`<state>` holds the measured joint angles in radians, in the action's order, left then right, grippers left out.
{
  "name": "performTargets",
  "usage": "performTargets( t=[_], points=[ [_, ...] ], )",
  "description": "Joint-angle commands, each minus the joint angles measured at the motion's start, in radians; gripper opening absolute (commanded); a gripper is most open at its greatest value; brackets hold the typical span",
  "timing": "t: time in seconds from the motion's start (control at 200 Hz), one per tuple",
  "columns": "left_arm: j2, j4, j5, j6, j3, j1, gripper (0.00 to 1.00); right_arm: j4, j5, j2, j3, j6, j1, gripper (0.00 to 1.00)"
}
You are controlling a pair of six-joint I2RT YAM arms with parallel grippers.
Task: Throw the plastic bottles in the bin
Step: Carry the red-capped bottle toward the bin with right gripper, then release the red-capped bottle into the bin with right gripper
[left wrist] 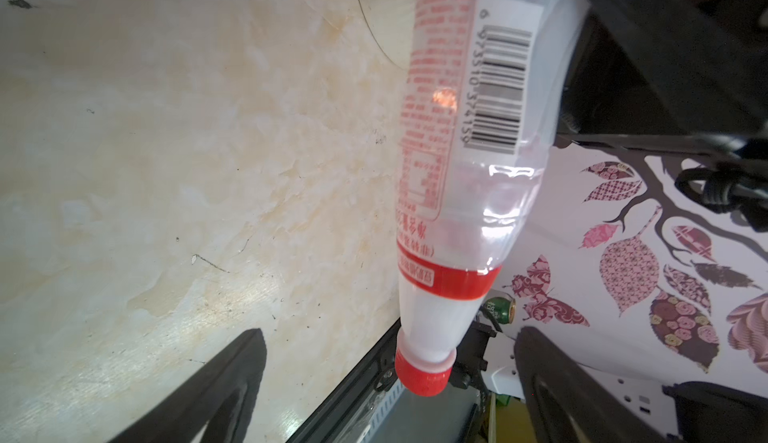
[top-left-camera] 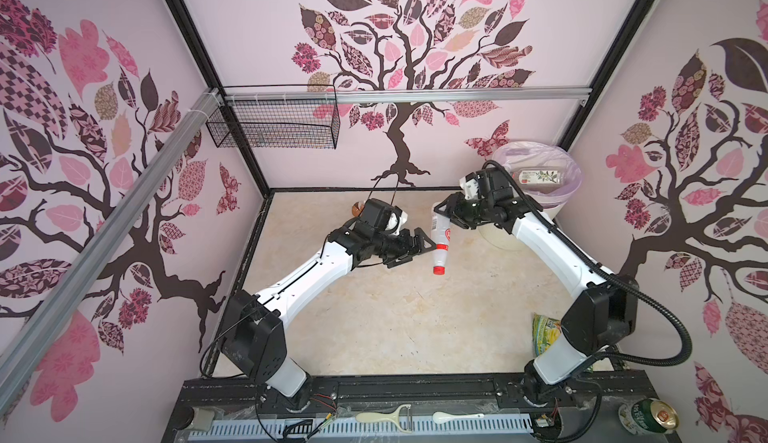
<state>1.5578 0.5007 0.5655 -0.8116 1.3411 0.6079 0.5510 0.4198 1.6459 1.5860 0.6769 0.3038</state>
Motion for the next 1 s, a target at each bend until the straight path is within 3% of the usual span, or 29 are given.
performTargets(
  t=[0.0,0.23,0.435,0.685,0.84,0.995],
  points=[
    [-0.033,-0.002,-0.024,-0.001,0.118,-0.006,0.98,0.072,-0.085,0.020,0.146,-0.046,-0.035,0.46],
    [0.016,0.049,-0.111,-0.017,0.369,-0.011,0.98,0.251,-0.257,0.122,0.593,-0.117,-0.091,0.46],
    [0.055,0.049,-0.190,-0.105,0.541,-0.016,0.98,0.342,-0.413,0.248,1.054,-0.141,-0.156,0.45],
    [0.089,0.065,-0.182,-0.131,0.628,-0.015,0.98,0.084,-0.490,0.137,0.918,-0.070,-0.341,0.45],
    [0.074,0.080,-0.179,-0.137,0.607,-0.018,0.98,0.012,-0.485,0.147,0.942,0.014,-0.465,0.45],
    [0.067,0.090,-0.173,-0.135,0.607,-0.032,0.98,-0.037,-0.502,0.196,1.004,0.041,-0.496,0.45]
  ],
)
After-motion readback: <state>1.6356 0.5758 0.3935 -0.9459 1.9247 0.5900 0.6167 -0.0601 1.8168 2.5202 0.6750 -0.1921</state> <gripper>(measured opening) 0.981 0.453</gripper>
